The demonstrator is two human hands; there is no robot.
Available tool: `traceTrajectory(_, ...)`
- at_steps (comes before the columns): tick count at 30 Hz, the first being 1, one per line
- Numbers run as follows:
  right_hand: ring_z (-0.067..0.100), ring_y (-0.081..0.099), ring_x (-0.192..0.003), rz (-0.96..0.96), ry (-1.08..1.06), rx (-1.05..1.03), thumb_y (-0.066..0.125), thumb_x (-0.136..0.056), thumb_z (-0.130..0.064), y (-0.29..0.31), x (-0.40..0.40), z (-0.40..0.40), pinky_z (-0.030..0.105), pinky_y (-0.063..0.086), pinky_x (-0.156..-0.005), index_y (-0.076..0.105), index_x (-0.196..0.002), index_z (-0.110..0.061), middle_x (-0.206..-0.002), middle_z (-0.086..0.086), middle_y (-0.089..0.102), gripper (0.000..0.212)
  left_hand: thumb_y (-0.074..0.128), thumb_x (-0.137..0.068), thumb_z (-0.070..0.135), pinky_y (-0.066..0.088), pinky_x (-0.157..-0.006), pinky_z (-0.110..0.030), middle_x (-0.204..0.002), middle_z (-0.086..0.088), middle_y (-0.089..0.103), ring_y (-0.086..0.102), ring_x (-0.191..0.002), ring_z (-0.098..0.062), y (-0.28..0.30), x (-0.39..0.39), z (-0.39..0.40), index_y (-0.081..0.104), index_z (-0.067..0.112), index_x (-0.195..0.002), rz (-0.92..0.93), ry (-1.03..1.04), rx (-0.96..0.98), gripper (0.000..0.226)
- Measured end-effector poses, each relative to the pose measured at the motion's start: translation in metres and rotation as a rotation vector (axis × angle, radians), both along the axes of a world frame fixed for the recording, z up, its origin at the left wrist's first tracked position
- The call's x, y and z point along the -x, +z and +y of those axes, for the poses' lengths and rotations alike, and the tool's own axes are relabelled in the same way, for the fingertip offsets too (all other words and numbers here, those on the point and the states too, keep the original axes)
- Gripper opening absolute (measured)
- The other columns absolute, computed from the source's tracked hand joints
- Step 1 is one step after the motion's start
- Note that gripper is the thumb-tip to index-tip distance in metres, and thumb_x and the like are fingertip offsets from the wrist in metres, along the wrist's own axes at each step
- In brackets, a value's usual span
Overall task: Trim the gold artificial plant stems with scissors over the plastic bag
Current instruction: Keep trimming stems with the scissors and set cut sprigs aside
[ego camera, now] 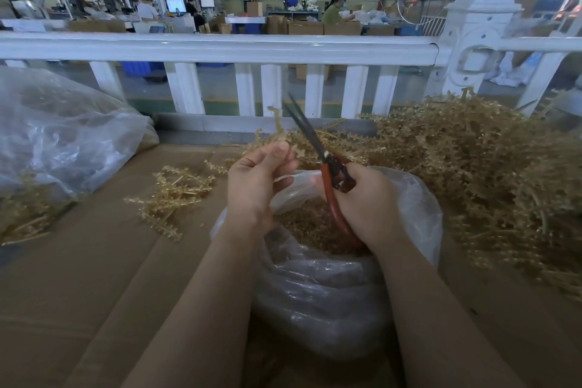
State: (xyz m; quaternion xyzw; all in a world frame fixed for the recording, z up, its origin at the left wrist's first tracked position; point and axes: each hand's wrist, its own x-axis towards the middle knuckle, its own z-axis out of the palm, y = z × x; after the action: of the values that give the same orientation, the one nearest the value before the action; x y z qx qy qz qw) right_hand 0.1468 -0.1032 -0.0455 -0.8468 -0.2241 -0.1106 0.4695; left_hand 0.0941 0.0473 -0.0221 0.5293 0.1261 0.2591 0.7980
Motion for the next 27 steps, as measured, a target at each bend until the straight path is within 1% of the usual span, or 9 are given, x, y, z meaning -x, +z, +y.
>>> traceTrajectory(3,0.007,0.067,-0.063,0.134,0.051,-0.256,0.078,-0.087,-0.039,0.005,0.0,0.001,0.024,0.053,-0.058,0.072,-0.079,-0.021,-0.069,-0.006,0.072,0.021,0.072,-0.089,0.015,0.047,-0.052,-0.017,-0.07,0.003,0.072,0.063,-0.058,-0.005,0.0,-0.002,-0.009,0.076,0.021,-0.071,0.06,-0.036,-0.141,0.019)
traceTrajectory(6,0.005,0.07,-0.068,0.194,0.136,-0.359,0.08,-0.085,-0.034,0.007,0.001,0.002,0.013,0.05,-0.058,0.074,-0.08,-0.026,-0.076,-0.007,0.076,0.011,0.073,-0.087,0.013,0.042,-0.048,-0.016,-0.067,0.003,0.07,0.056,-0.052,-0.004,-0.001,-0.002,-0.017,0.077,0.021,-0.074,0.078,-0.058,-0.252,0.016)
traceTrajectory(12,0.012,0.071,-0.077,0.19,0.141,-0.44,0.076,-0.089,-0.02,0.007,0.003,0.002,0.022,0.056,-0.07,0.072,-0.088,-0.023,-0.083,0.007,0.075,0.005,0.071,-0.089,0.012,0.036,-0.039,-0.018,-0.064,-0.004,0.069,0.051,-0.041,-0.009,0.0,0.0,-0.02,0.076,0.012,-0.077,0.08,-0.12,-0.289,0.012)
traceTrajectory(15,0.011,0.071,-0.076,0.202,0.158,-0.477,0.073,-0.091,-0.014,0.009,0.004,0.0,0.022,0.056,-0.072,0.071,-0.089,-0.014,-0.081,0.009,0.074,0.002,0.069,-0.092,0.02,0.035,-0.038,-0.019,-0.056,-0.005,0.065,0.047,-0.036,-0.011,-0.002,0.0,-0.017,0.069,0.014,-0.06,0.089,0.004,-0.331,0.032)
traceTrajectory(18,0.005,0.071,-0.074,0.211,0.174,-0.506,0.071,-0.092,-0.011,0.009,0.004,0.0,0.008,0.05,-0.069,0.071,-0.089,-0.01,-0.08,0.008,0.074,0.004,0.067,-0.093,0.03,0.042,-0.052,-0.024,-0.053,-0.002,0.052,0.045,-0.048,-0.011,-0.003,0.0,-0.012,0.054,0.004,-0.058,-0.018,0.354,-0.44,0.046)
traceTrajectory(20,0.01,0.071,-0.079,0.208,0.177,-0.496,0.071,-0.092,-0.013,0.01,0.003,0.0,0.006,0.048,-0.072,0.071,-0.087,-0.013,-0.079,0.006,0.075,0.005,0.069,-0.092,0.033,0.048,-0.065,-0.027,-0.065,0.003,0.057,0.051,-0.061,-0.01,0.0,0.001,-0.006,0.057,0.01,-0.07,-0.07,0.465,-0.48,0.034)
traceTrajectory(22,0.011,0.071,-0.08,0.2,0.19,-0.491,0.071,-0.092,-0.013,0.009,0.003,0.0,0.008,0.049,-0.074,0.071,-0.085,-0.017,-0.077,0.003,0.075,0.008,0.069,-0.092,0.034,0.054,-0.087,-0.034,-0.093,0.005,0.068,0.063,-0.087,-0.011,0.002,0.002,-0.002,0.065,0.019,-0.096,-0.016,0.343,-0.535,0.017)
traceTrajectory(24,0.01,0.071,-0.078,0.199,0.211,-0.491,0.07,-0.093,-0.012,0.009,0.004,-0.001,0.01,0.05,-0.073,0.07,-0.086,-0.017,-0.075,0.0,0.075,0.008,0.066,-0.094,0.037,0.047,-0.103,-0.036,-0.122,0.003,0.065,0.06,-0.115,-0.014,0.001,0.001,0.001,0.062,0.019,-0.124,0.09,0.113,-0.557,0.036)
traceTrajectory(27,0.016,0.072,-0.077,0.196,0.217,-0.481,0.071,-0.093,-0.011,0.009,0.005,-0.001,0.016,0.054,-0.07,0.069,-0.088,-0.018,-0.078,0.007,0.074,0.008,0.063,-0.095,0.037,0.046,-0.096,-0.028,-0.123,0.006,0.065,0.06,-0.113,-0.01,0.001,0.001,-0.001,0.062,0.018,-0.129,0.14,-0.109,-0.569,0.039)
